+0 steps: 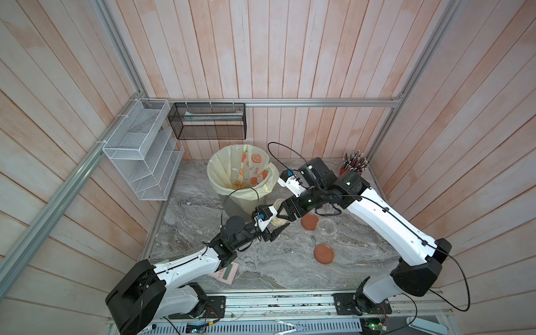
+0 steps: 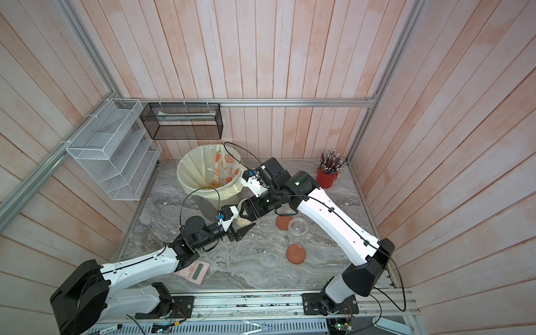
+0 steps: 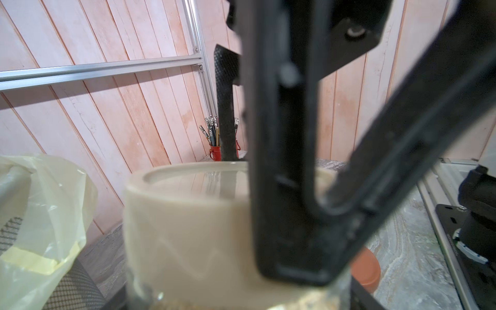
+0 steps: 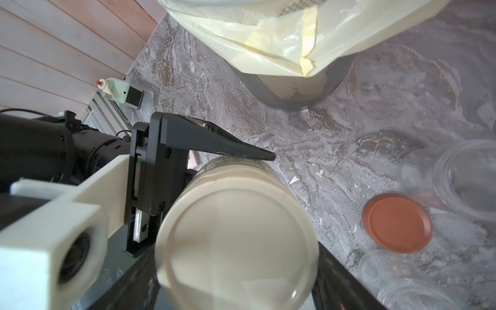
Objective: Empty expired oatmeal from jars
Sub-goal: Unscrew the lid from the jar.
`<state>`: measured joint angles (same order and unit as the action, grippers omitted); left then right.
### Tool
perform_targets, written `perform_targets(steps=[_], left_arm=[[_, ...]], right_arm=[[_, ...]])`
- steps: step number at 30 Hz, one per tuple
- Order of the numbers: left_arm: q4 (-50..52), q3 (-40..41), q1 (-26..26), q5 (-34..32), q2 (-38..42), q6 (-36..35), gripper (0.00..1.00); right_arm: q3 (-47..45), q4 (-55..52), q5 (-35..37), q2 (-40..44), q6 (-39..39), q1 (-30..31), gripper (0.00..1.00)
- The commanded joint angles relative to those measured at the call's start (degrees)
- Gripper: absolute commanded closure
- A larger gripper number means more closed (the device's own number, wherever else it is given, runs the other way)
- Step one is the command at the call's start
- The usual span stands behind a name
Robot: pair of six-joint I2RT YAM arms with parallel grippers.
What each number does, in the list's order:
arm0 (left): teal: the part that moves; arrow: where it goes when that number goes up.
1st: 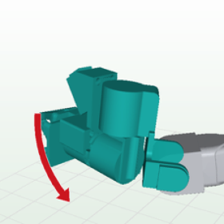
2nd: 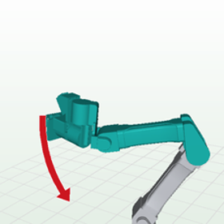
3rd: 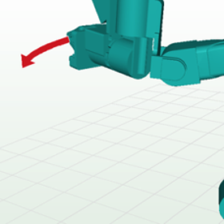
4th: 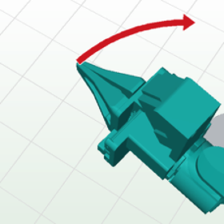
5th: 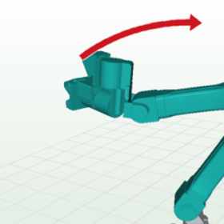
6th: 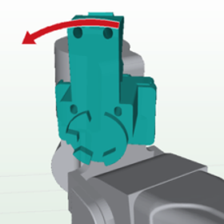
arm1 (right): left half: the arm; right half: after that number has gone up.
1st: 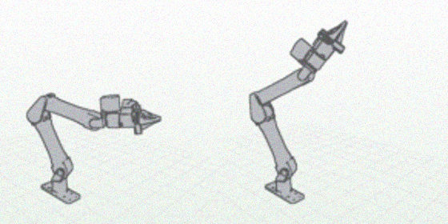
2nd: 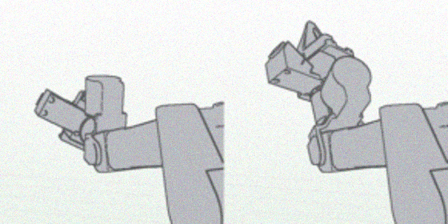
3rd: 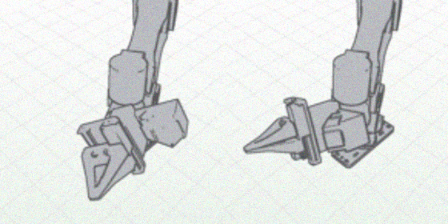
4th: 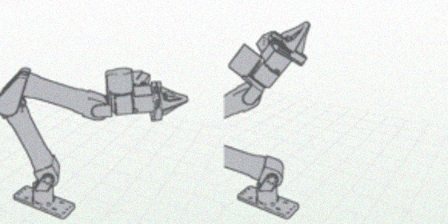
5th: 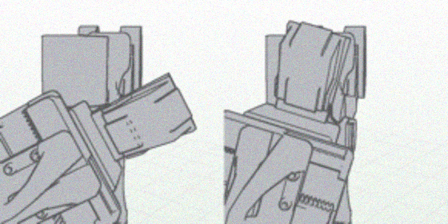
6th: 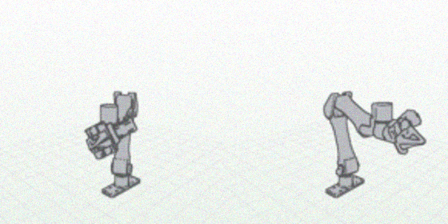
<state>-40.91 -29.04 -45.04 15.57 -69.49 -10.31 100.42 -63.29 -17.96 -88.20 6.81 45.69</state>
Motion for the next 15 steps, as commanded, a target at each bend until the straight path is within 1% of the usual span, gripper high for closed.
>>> perform_targets(steps=[1, 4, 8, 11, 15], left_arm=[[-5.2, -1.3, -0.6, 5.7, 2.8, 1.3, 0.85], [-4.3, -1.5, -0.5, 6.1, 3.2, 1.3, 0.85], [-3.9, -1.3, -0.5, 6.2, 3.5, 1.7, 0.86], [-4.7, -0.9, -0.4, 5.9, 3.7, 2.4, 0.88], [-5.2, -1.0, -0.4, 6.3, 3.5, 2.5, 0.88]], right_arm=[[1.5, 0.5, 0.1, 0.0, -12.6, 0.6, 0.47], [1.0, 0.2, 1.0, 0.6, -19.7, 0.4, 0.43], [-0.4, 2.3, 1.2, 2.8, -28.0, -0.6, 0.4], [-0.8, 4.0, -0.7, 4.0, -31.2, -1.7, 0.38], [-0.4, 4.0, -2.2, 3.3, -33.2, -2.7, 0.37]])
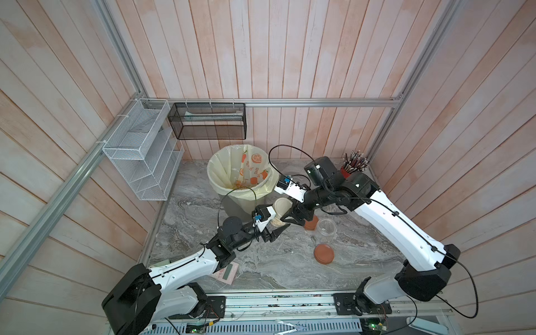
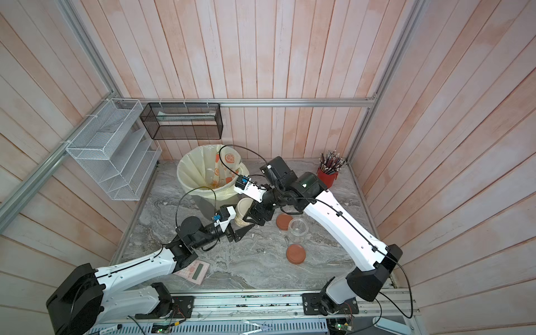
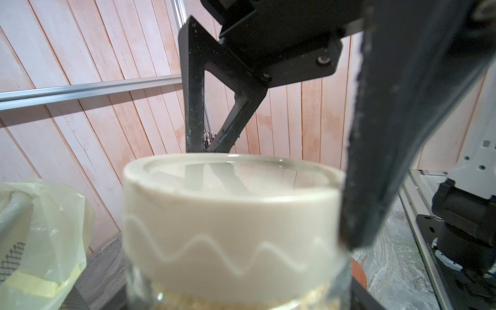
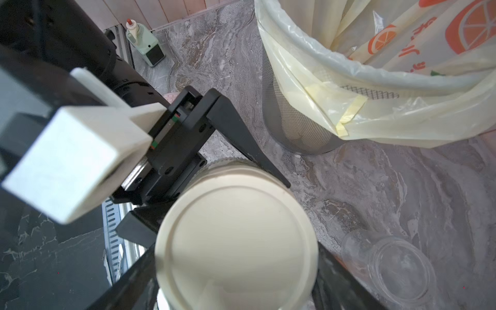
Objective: Empty expired oatmeal from jars
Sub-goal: Unscrew the lid from the jar.
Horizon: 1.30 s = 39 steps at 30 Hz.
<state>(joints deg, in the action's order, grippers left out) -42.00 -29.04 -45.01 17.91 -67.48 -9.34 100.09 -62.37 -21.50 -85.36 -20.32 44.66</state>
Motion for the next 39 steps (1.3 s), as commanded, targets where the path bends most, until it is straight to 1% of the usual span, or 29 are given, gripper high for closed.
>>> perform_targets(steps=[1, 3, 6, 7, 14, 18, 23, 29, 34, 39], left_arm=[[-4.1, -1.1, -0.4, 4.2, 1.5, 1.7, 0.87], [-4.1, -1.4, -0.4, 4.4, 1.4, 1.7, 0.87], [-4.0, -1.6, -0.4, 4.9, 1.5, 1.6, 0.88], [-4.0, -1.6, -0.4, 5.1, 1.5, 1.6, 0.88], [-3.8, -1.5, -0.4, 5.0, 1.9, 1.3, 0.89], [-3.9, -1.3, -0.4, 4.8, 2.2, 1.2, 0.89], [-3.9, -1.0, -0.4, 4.4, 2.7, 1.0, 0.89], [-4.8, -0.4, -0.3, 3.0, 2.6, 0.7, 0.9], [-5.3, -0.4, 0.3, 2.6, 2.4, 0.4, 0.9], [-5.1, -0.4, 0.8, 2.6, 2.8, 0.5, 0.91]], right_arm=[[0.0, 2.7, 0.8, 0.1, -6.5, -1.8, 0.38], [0.1, 2.5, 0.4, -0.5, -6.7, -1.9, 0.37], [-0.1, 3.0, -0.5, -0.8, -6.9, -1.9, 0.25], [-0.3, 3.2, -0.9, -0.8, -7.1, -1.9, 0.23], [0.2, 2.5, -2.7, -2.0, -7.3, -2.2, 0.17], [-0.1, 3.2, -2.8, -2.0, -6.9, -2.4, 0.09], [-0.8, 4.2, -2.6, -1.7, -6.6, -2.9, 0.03], [-3.1, 5.3, -3.8, -0.2, -5.9, -3.7, 0.02], [-6.8, 8.7, -5.8, 3.0, -3.3, -3.6, 0.02], [-11.4, 12.5, -4.3, 6.9, 0.2, -3.6, 0.02]])
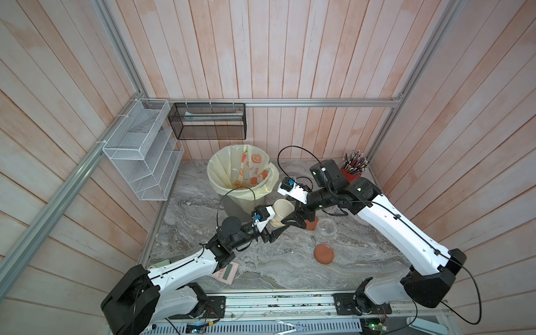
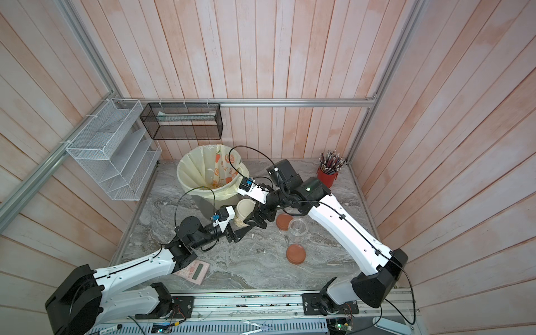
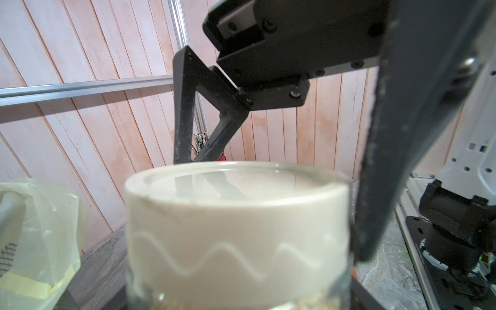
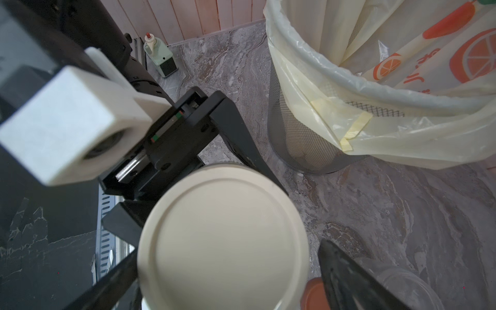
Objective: Empty expired oatmeal from jars
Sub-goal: Unscrew the lid from the jar.
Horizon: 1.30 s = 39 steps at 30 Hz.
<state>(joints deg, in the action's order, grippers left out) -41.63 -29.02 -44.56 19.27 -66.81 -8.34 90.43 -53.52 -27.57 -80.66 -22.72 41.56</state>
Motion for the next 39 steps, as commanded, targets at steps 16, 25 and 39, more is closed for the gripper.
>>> perform_targets(steps=[16, 25, 39], left_arm=[[-5.7, -0.7, 1.0, 0.9, 2.1, -1.1, 0.91], [-4.4, -1.0, 1.3, -1.3, 2.0, -4.0, 0.91], [-4.2, -2.0, 1.3, -7.6, -1.1, -9.6, 0.91]], right_arm=[[-16.0, 14.2, 1.1, 16.5, 12.1, -0.5, 0.02], [-10.7, 10.0, 10.7, 18.7, 38.9, -0.7, 0.02], [2.3, -0.8, 18.6, 7.3, 71.8, 1.2, 0.02]])
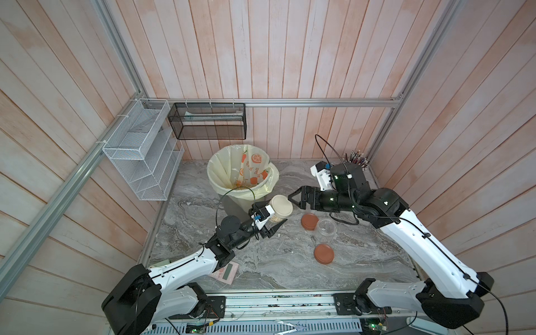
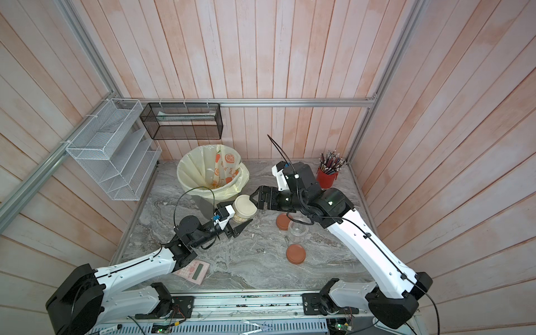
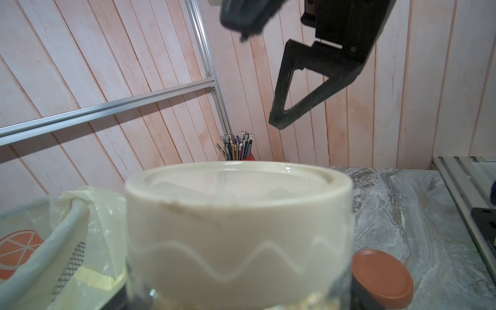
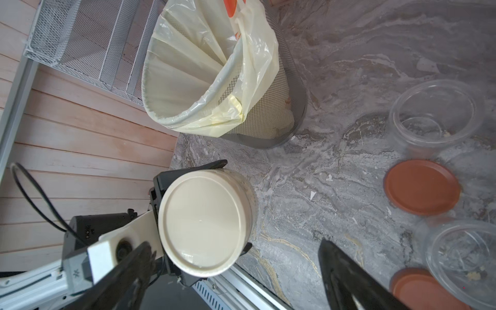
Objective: Empty expired oatmeal from jars
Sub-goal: Unscrew the lid from the jar.
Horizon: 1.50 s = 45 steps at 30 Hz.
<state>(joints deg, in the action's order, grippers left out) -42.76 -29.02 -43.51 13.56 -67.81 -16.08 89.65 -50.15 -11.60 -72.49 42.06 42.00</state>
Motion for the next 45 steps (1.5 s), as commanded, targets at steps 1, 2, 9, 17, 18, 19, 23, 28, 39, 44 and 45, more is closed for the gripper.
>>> perform_targets(steps=[1, 2, 9, 17, 18, 19, 23, 28, 39, 44, 45], left_arm=[[-3.3, -2.1, 0.3, -1.9, -0.4, -1.9, 0.91], [-3.4, -2.1, 0.3, -1.9, -0.4, -2.0, 0.91], [-3.2, -2.4, 0.3, -2.0, -1.0, -2.5, 0.91], [-3.6, -2.2, 0.3, -1.9, -1.4, -2.6, 0.92], [-3.7, -2.2, 0.3, -1.9, -1.4, -2.6, 0.92], [-3.6, -2.2, 0.3, -1.8, -1.4, -2.6, 0.92], [-3.6, -2.2, 0.3, -2.0, -1.3, -3.0, 0.92], [-3.5, -2.2, 0.3, -2.0, -1.1, -3.0, 0.92], [-3.3, -2.3, 0.3, -1.9, -1.0, -3.0, 0.92], [-3.2, -2.4, 0.3, -1.5, -1.3, -2.6, 0.92], [-3.2, -2.4, 0.3, -1.4, -1.4, -2.4, 0.92]], right_arm=[[3.7, -4.6, 2.4, -1.7, 7.8, 1.0, 0.02], [4.2, -5.0, 2.5, -2.4, 8.2, 1.4, 0.02], [8.8, -7.7, 2.7, -9.5, 7.9, 3.9, 0.02], [14.6, -11.5, 2.9, -15.4, 6.9, 5.4, 0.02], [15.2, -12.3, 3.1, -16.1, 6.6, 5.5, 0.02], [15.5, -12.7, 3.1, -16.5, 6.3, 5.9, 0.02], [16.8, -13.5, 3.1, -18.1, 5.8, 6.7, 0.02], [19.1, -16.4, 4.4, -20.2, 4.7, 7.7, 0.02], [20.0, -18.1, 5.9, -21.5, 2.3, 8.0, 0.09], [20.4, -19.4, 6.6, -22.0, 0.6, 8.3, 0.21], [20.4, -19.5, 6.6, -22.0, 0.3, 8.3, 0.24]])
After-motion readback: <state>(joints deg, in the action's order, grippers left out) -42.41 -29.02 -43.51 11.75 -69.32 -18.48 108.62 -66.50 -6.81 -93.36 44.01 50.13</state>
